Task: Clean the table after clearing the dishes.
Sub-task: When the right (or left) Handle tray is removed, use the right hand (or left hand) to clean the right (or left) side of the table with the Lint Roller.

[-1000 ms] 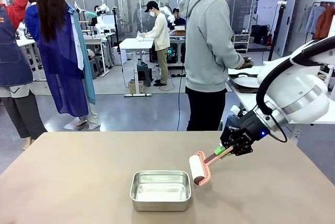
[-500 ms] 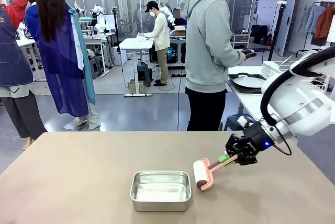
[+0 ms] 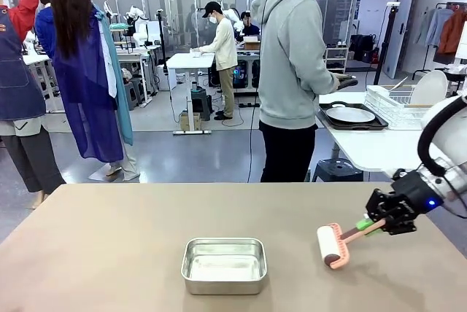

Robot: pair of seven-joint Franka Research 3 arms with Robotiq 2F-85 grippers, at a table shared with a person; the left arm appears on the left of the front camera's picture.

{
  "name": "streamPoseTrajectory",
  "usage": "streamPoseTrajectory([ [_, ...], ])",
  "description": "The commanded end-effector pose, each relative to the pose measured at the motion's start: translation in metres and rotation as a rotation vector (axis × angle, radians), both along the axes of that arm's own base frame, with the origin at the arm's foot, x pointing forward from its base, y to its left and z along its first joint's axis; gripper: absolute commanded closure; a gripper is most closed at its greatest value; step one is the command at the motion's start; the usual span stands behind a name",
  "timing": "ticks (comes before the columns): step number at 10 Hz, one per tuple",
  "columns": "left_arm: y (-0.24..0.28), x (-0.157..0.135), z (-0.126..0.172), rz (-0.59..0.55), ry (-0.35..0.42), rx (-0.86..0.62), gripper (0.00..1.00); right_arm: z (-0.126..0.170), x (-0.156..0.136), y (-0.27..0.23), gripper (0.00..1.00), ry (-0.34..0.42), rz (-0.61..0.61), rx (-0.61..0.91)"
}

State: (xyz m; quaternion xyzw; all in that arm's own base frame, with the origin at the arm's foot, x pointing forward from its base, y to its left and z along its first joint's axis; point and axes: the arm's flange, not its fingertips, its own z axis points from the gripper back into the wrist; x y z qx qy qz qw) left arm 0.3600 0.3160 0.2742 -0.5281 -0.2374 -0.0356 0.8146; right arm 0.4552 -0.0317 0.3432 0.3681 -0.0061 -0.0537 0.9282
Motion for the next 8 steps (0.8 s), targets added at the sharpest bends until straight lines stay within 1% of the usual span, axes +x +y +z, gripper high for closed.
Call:
streamPoseTrajectory([
  [1, 0.001, -0.004, 0.004, -0.007, 0.010, 0.009, 0.00, -0.004, -0.009, -0.023, 0.79, 0.048, -0.003, -0.136],
  [2, 0.001, -0.004, 0.004, -0.007, 0.010, 0.009, 0.00, 0.007, -0.008, -0.034, 0.79, 0.033, -0.012, -0.176],
  [3, 0.001, -0.004, 0.004, -0.007, 0.010, 0.009, 0.00, 0.022, -0.009, -0.045, 0.79, 0.014, 0.015, -0.239],
  [4, 0.001, -0.004, 0.004, -0.007, 0.010, 0.009, 0.00, 0.036, -0.006, -0.053, 0.79, 0.016, 0.016, -0.277],
  [6, 0.001, -0.004, 0.004, -0.007, 0.010, 0.009, 0.00, 0.062, -0.003, -0.055, 0.79, -0.004, 0.024, -0.342],
  [8, 0.001, -0.004, 0.004, -0.007, 0.010, 0.009, 0.00, 0.103, -0.003, -0.043, 0.79, -0.064, 0.056, -0.362],
])
